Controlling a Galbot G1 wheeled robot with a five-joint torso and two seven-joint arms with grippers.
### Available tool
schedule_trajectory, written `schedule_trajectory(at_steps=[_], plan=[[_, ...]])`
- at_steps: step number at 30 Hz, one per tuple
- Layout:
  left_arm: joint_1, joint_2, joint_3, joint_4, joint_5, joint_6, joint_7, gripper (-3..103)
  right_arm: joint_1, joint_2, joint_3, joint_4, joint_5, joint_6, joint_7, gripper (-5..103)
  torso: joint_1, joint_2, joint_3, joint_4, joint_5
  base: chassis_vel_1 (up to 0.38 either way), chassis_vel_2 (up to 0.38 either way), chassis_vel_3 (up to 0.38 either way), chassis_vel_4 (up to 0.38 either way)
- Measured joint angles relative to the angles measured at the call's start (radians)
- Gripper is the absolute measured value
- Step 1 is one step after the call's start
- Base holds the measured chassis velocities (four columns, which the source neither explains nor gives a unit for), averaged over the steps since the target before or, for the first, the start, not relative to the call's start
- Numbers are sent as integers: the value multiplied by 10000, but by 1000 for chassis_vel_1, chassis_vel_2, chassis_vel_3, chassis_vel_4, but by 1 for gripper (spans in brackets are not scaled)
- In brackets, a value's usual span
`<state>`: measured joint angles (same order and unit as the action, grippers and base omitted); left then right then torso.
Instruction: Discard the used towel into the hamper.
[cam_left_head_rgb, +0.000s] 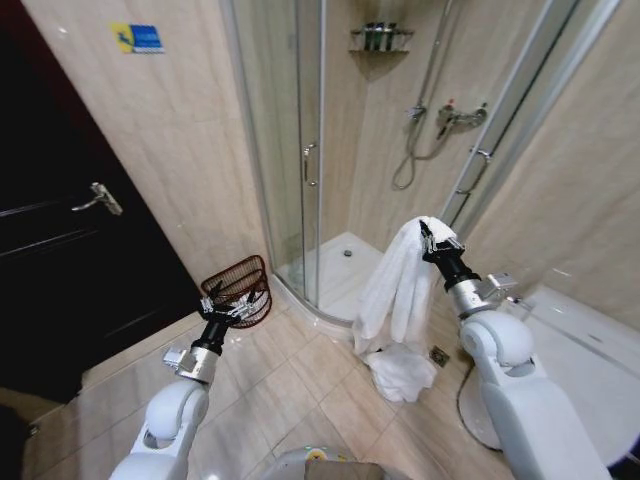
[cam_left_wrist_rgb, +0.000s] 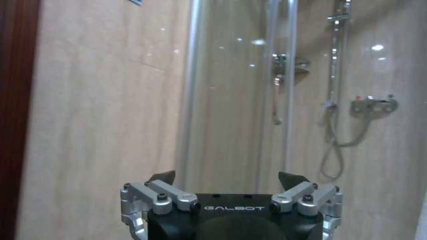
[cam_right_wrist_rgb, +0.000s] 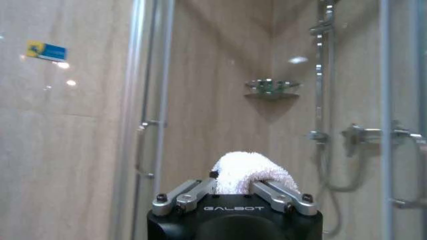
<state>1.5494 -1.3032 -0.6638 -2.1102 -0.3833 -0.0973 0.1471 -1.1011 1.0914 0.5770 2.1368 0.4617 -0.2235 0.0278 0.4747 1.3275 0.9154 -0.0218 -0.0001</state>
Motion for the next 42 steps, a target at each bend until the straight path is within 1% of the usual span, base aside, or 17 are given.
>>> schedule_trajectory(at_steps=[19,23,26,34,38,42], plan=[[34,-22,-21,-52,39,-57,34,100,-4,-55,48,116,51,-18,14,4,1,0,1,2,2,126,125,70,75],[-3,-40,-18,14,155,-177,1,100,-18,-50,64,122,55,-20,17,4,0,0,0,2,1,74,99,34,57],[-17,-50,-14,61,212,-286,-6,100,-20,-42,64,126,56,-20,19,4,1,0,0,0,2,44,34,9,19],[8,-55,-23,61,179,-349,-12,100,25,-37,51,140,60,-34,32,4,1,0,0,-3,2,0,0,0,0],[149,-57,-79,-3,174,-165,52,100,3,-13,36,141,50,-41,33,4,1,0,0,0,2,0,0,0,0],[181,-80,-81,-10,185,-105,99,100,-17,0,34,142,31,-41,23,4,0,0,0,-1,1,13,7,-7,-3]])
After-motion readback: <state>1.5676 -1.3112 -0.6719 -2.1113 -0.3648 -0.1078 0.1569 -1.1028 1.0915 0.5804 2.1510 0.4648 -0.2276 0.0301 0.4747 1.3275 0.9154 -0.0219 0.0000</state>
